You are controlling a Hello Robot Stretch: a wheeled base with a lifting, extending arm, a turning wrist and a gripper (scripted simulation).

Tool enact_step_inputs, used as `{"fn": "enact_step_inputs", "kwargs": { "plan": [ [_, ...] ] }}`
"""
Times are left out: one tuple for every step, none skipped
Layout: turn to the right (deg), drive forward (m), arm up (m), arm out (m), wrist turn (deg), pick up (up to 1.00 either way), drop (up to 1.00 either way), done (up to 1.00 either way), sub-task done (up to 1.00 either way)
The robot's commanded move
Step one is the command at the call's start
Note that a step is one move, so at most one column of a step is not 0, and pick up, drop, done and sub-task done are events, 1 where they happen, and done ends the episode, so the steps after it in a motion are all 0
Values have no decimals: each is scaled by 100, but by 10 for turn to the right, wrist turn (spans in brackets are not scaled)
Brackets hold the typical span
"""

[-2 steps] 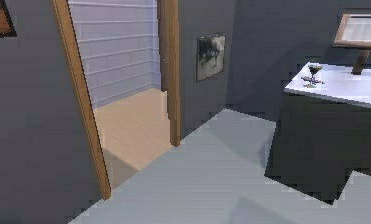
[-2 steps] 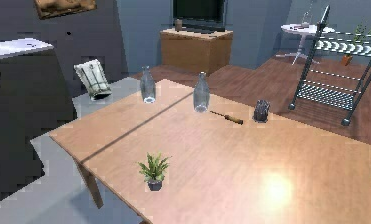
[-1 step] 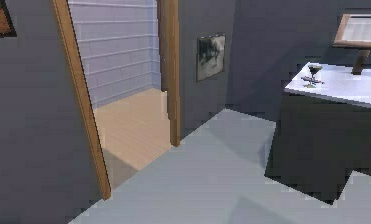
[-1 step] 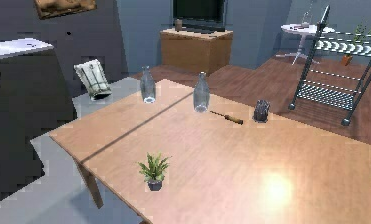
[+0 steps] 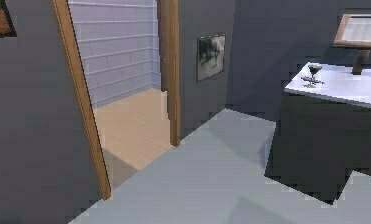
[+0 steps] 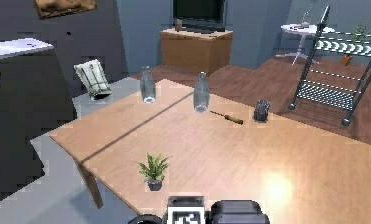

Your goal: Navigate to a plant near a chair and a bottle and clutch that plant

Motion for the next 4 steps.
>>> {"fn": "enact_step_inputs", "kwargs": {
  "plan": [
    [0, 0, 0, 20, 0, 0, 0, 0, 0],
    [0, 0, 0, 0, 450, 0, 0, 0, 0],
    [0, 0, 0, 0, 450, 0, 0, 0, 0],
    [0, 0, 0, 0, 450, 0, 0, 0, 0]
  ]
}}
